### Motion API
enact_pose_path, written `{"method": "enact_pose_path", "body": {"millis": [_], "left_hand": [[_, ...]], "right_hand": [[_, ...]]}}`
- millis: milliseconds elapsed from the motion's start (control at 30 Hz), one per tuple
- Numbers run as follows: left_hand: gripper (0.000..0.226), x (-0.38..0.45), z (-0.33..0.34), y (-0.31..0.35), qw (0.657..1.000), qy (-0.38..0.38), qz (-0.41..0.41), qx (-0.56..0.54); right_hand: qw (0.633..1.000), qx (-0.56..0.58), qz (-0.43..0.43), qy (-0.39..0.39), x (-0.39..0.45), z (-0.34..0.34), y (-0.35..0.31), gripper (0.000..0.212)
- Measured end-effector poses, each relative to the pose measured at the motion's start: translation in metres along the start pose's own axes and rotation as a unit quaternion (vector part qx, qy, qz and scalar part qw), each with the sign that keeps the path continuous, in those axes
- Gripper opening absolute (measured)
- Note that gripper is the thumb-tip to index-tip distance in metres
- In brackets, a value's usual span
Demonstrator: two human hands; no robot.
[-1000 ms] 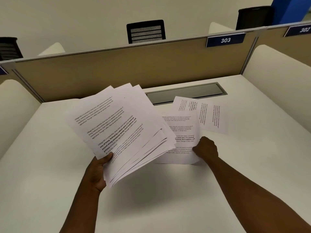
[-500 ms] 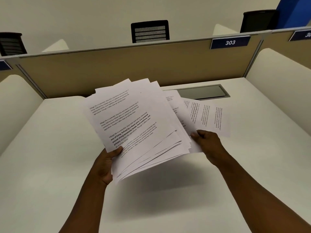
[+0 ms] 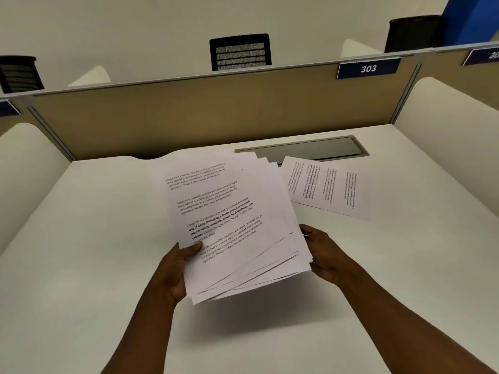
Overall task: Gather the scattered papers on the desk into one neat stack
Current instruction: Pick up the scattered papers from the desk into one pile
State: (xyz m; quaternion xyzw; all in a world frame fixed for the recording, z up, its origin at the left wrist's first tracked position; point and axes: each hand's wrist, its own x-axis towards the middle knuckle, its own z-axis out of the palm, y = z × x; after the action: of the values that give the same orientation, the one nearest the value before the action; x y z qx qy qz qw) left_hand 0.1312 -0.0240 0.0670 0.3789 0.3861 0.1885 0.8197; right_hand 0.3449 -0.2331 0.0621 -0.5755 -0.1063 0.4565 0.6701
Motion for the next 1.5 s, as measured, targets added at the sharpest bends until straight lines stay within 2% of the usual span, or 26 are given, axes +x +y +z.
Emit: {"method": "enact_pose_path", "body": {"millis": [167,267,367,433,500,567,633,700,767,900,1033,1167,1233,1300,1367,1433,1500], "left_hand": [[0.034,0.003,-0.004,-0.018,0.998,0.004,-0.027,0.049],[0.035,0.006,-0.008,-0.033,0.994,0.027,-0.057,0.087],[0.032,0.009,-0.013,-0.045,0.99,0.058,-0.085,0.098],[0.028,0.012,-0.015,-0.048,0.987,0.075,-0.093,0.104],[0.027,0.014,-0.015,-0.048,0.985,0.084,-0.096,0.113],[0.025,0.016,-0.017,-0.048,0.984,0.084,-0.093,0.127],[0.025,0.017,-0.017,-0.048,0.984,0.083,-0.084,0.132],[0.024,0.017,-0.019,-0.048,0.986,0.083,-0.066,0.127],[0.024,0.016,-0.02,-0.047,0.989,0.076,-0.048,0.117],[0.025,0.014,-0.021,-0.043,0.993,0.071,-0.022,0.096],[0.029,0.016,-0.025,-0.035,0.996,0.071,-0.017,0.048],[0.032,0.016,-0.028,-0.028,0.997,0.072,-0.007,0.025],[0.036,0.018,-0.031,-0.026,0.998,0.069,-0.009,0.009],[0.037,0.019,-0.033,-0.024,0.998,0.061,-0.006,0.0],[0.033,0.019,-0.032,-0.023,0.999,0.045,-0.003,-0.01],[0.033,0.018,-0.032,-0.023,0.999,0.032,0.001,-0.014],[0.033,0.017,-0.031,-0.025,1.0,0.024,0.0,-0.019]], "right_hand": [[0.998,-0.041,0.054,-0.009,0.005,-0.008,0.017,0.024],[0.989,-0.129,0.076,0.007,0.01,-0.016,0.029,0.022],[0.966,-0.234,0.087,0.073,0.015,-0.022,0.035,0.014],[0.952,-0.257,0.071,0.148,0.026,-0.029,0.037,0.013],[0.925,-0.304,0.025,0.228,0.037,-0.039,0.035,0.013],[0.857,-0.436,-0.056,0.268,0.047,-0.051,0.031,0.019],[0.815,-0.512,-0.105,0.25,0.059,-0.063,0.024,0.041],[0.781,-0.581,-0.084,0.213,0.072,-0.074,0.014,0.06],[0.747,-0.639,-0.052,0.174,0.087,-0.088,0.006,0.071],[0.725,-0.675,-0.017,0.132,0.104,-0.103,0.0,0.074],[0.696,-0.704,-0.036,0.137,0.101,-0.103,0.003,0.07],[0.638,-0.753,-0.065,0.145,0.084,-0.117,0.01,0.069],[0.645,-0.742,-0.094,0.156,0.075,-0.129,0.009,0.068],[0.677,-0.701,-0.144,0.171,0.067,-0.142,0.007,0.072],[0.687,-0.678,-0.175,0.194,0.059,-0.157,0.005,0.061],[0.695,-0.668,-0.158,0.216,0.05,-0.164,-0.001,0.053],[0.698,-0.668,-0.124,0.227,0.042,-0.168,-0.007,0.056]]}}
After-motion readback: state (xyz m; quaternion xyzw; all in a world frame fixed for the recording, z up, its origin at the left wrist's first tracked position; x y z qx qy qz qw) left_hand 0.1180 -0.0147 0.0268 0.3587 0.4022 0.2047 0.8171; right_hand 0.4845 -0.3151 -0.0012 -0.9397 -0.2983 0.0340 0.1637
